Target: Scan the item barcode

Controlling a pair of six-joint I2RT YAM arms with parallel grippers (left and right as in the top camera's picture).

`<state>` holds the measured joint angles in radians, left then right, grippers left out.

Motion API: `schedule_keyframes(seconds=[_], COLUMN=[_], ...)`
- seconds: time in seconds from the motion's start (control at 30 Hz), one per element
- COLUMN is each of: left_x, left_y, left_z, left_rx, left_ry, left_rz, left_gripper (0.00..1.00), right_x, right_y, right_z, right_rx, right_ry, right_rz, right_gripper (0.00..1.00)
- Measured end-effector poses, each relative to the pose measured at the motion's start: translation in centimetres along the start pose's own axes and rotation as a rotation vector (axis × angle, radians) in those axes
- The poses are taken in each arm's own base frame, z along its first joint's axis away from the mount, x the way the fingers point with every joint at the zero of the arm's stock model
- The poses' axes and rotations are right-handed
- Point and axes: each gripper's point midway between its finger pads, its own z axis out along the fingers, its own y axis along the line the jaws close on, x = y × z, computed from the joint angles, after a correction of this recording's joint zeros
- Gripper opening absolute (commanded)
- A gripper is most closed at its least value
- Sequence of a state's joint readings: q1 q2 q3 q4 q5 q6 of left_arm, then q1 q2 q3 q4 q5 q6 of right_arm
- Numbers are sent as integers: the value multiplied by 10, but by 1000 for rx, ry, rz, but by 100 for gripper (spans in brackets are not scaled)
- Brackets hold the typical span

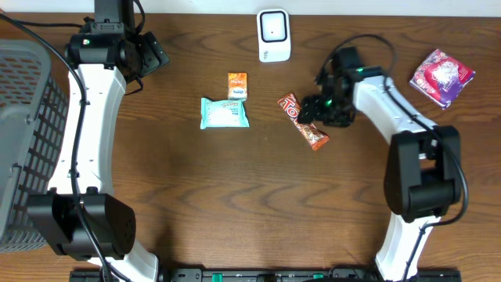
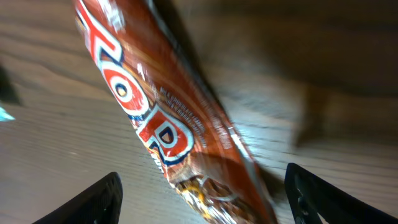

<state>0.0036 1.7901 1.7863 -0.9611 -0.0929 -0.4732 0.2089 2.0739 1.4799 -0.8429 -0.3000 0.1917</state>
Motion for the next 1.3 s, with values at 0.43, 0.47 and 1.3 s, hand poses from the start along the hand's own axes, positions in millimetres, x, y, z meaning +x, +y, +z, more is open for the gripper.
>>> schedule_keyframes(seconds=[0.43,0.47,1.3], left_x=[0,0,0], left_y=[0,0,0], left_z=[0,0,0], left_rx=[0,0,0], left_ry=[0,0,0], left_rz=[0,0,0], left_gripper=[98,98,98], right_x=[10,10,-176], right_y=[14,16,119], right_z=[26,27,-73], right_rx=[32,26,-311], right_ry=[41,37,-597], right_rz=[-28,-23,-1], right_gripper=[1,1,1])
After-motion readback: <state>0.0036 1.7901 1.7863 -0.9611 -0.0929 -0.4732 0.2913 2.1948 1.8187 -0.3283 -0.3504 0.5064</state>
